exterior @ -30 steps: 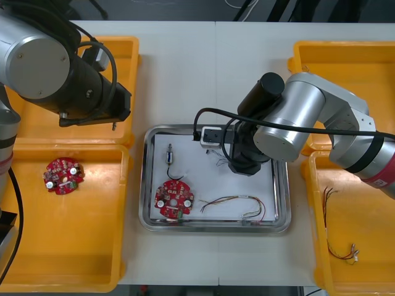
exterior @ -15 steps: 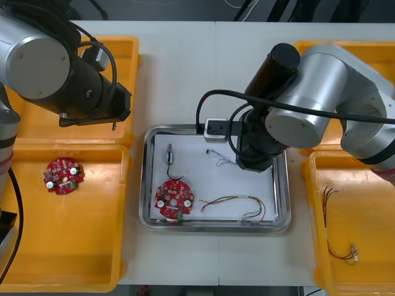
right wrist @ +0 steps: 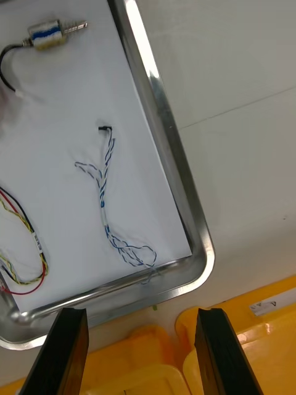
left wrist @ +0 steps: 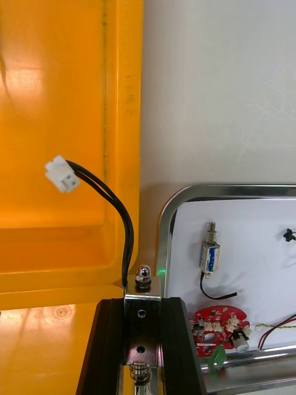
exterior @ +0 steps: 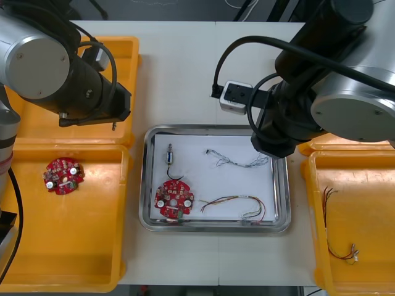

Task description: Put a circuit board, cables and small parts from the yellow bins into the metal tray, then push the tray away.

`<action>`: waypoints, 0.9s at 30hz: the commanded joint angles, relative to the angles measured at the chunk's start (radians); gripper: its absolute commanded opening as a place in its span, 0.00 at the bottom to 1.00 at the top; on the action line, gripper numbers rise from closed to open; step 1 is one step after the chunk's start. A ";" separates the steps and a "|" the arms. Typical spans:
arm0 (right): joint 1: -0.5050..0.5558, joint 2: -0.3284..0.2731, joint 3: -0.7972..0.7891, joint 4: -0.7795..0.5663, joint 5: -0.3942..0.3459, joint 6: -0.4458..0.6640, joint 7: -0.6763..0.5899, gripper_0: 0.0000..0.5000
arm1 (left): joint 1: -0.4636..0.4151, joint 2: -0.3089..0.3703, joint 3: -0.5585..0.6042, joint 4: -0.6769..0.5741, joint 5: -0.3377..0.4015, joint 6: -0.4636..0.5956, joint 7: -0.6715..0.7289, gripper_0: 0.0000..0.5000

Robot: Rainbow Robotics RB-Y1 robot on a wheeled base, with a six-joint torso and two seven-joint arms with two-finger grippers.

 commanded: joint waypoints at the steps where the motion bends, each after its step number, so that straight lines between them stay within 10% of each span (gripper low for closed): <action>1: -0.031 -0.055 -0.072 -0.087 -0.029 0.004 -0.132 1.00 | 0.010 0.034 0.004 -0.038 0.007 0.007 0.034 0.00; 17: 0.233 -0.277 -0.516 -0.121 -0.270 0.004 -0.454 1.00 | -0.017 -0.007 -0.063 -0.038 -0.016 0.007 0.062 0.00; 27: 0.454 -0.294 -0.798 -0.109 -0.283 0.004 -0.480 1.00 | -0.049 -0.056 -0.197 -0.026 -0.068 -0.025 0.186 0.00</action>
